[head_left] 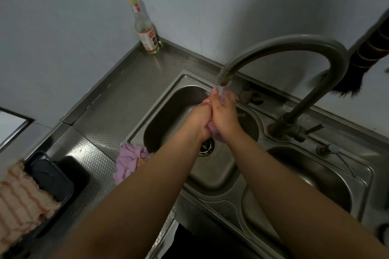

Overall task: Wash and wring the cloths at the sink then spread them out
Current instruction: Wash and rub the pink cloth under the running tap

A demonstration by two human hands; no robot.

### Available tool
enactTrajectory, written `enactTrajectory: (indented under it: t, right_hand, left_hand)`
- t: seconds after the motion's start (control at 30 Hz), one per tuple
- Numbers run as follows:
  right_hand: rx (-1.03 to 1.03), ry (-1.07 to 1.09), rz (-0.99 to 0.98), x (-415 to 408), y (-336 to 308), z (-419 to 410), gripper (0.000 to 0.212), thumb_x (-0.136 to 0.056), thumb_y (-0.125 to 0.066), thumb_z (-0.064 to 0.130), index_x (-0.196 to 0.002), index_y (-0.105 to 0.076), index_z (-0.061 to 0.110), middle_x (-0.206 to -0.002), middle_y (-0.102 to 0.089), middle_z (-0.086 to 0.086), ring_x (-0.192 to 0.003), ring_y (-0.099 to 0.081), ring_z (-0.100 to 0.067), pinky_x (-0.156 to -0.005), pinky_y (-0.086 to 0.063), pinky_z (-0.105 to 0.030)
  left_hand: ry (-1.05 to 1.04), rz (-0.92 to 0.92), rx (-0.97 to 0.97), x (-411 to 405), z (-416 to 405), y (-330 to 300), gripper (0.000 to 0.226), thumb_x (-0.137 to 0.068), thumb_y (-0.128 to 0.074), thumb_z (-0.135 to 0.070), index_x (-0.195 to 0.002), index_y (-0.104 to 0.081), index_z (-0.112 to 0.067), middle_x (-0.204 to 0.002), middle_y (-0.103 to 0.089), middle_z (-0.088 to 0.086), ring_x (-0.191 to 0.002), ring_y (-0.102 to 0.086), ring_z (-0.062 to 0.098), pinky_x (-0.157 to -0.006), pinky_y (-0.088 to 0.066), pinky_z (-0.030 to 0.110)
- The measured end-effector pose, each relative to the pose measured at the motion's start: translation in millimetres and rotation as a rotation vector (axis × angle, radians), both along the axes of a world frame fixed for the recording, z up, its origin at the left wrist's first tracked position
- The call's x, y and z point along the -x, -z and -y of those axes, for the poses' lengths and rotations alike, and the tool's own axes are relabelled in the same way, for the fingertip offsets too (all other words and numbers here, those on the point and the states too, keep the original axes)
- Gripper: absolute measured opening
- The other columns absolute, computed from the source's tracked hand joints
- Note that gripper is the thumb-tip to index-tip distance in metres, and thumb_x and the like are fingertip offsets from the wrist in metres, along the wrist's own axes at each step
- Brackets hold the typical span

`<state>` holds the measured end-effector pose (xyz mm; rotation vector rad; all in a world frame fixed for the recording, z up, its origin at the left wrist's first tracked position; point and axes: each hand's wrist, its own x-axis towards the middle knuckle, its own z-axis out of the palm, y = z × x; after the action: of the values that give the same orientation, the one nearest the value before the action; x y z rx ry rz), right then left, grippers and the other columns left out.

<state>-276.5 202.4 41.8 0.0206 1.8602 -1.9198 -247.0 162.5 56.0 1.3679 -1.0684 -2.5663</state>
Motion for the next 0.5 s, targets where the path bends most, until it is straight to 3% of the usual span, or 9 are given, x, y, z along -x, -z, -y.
enactTrajectory:
  t: [0.07, 0.13, 0.23, 0.33, 0.37, 0.43, 0.5]
  right_hand:
    - [-0.1, 0.023, 0.02, 12, -2, 4, 0.026, -0.098, -0.044, 0.027, -0.091, -0.058, 0.007, -0.083, -0.065, -0.013, -0.072, -0.064, -0.019, -0.07, -0.052, -0.037]
    - [-0.157, 0.039, 0.078, 27, 0, 7, 0.033, -0.098, -0.041, 0.023, -0.071, -0.054, 0.009, -0.069, -0.06, -0.011, -0.059, -0.059, -0.019, -0.059, -0.05, -0.033]
    - [-0.079, 0.161, 0.208, 38, -4, 8, 0.031, -0.098, -0.038, 0.016, -0.068, -0.046, 0.012, -0.066, -0.051, -0.006, -0.057, -0.053, -0.019, -0.05, -0.048, -0.022]
    - [-0.01, 0.223, 0.273, 39, -1, 8, 0.034, -0.099, -0.042, 0.018, -0.066, -0.043, 0.011, -0.066, -0.052, -0.007, -0.066, -0.056, -0.023, -0.071, -0.052, -0.033]
    - [0.0, 0.222, 0.319, 38, -1, 7, 0.034, -0.1, -0.044, 0.023, -0.067, -0.045, 0.012, -0.068, -0.054, -0.007, -0.067, -0.058, -0.022, -0.075, -0.052, -0.034]
    - [0.026, 0.204, 0.384, 42, 3, 6, 0.032, -0.1, -0.044, 0.03, -0.072, -0.048, 0.015, -0.073, -0.055, -0.004, -0.068, -0.058, -0.016, -0.066, -0.051, -0.021]
    - [0.087, 0.208, 0.449, 44, 4, 3, 0.027, -0.099, -0.045, 0.027, -0.076, -0.049, 0.015, -0.075, -0.053, -0.002, -0.064, -0.055, -0.012, -0.053, -0.048, -0.016]
  left_hand:
    - [0.038, -0.004, 0.072, -4, 0, -1, 0.024, -0.102, -0.045, -0.023, -0.088, -0.06, -0.01, -0.048, -0.043, -0.001, -0.037, -0.038, 0.006, -0.033, -0.028, 0.016]
    - [0.112, -0.008, 0.192, -9, 0, 2, 0.025, -0.102, -0.047, -0.021, -0.083, -0.058, -0.011, -0.042, -0.037, -0.004, -0.031, -0.029, 0.004, -0.03, -0.019, 0.014]
    - [0.25, -0.008, 0.321, -16, 1, 6, 0.035, -0.101, -0.048, -0.015, -0.066, -0.05, -0.014, -0.043, -0.035, -0.004, -0.032, -0.026, 0.004, -0.033, -0.018, 0.013]
    - [0.387, -0.023, 0.358, -25, 11, 8, 0.028, -0.101, -0.048, -0.018, -0.075, -0.058, -0.016, -0.05, -0.045, -0.002, -0.038, -0.033, 0.006, -0.037, -0.025, 0.013]
    - [0.409, -0.047, 0.373, -27, 15, 10, 0.024, -0.101, -0.049, -0.018, -0.082, -0.062, -0.014, -0.056, -0.053, 0.002, -0.043, -0.04, 0.009, -0.041, -0.032, 0.016]
    - [0.391, -0.04, 0.423, -31, 21, 10, 0.016, -0.1, -0.051, -0.016, -0.101, -0.064, -0.008, -0.085, -0.066, 0.017, -0.068, -0.054, 0.024, -0.059, -0.045, 0.026]
    - [0.349, 0.101, 0.52, -39, 25, 24, 0.031, -0.097, -0.057, -0.021, -0.122, -0.054, -0.003, -0.116, -0.06, 0.021, -0.093, -0.056, 0.028, -0.078, -0.048, 0.033]
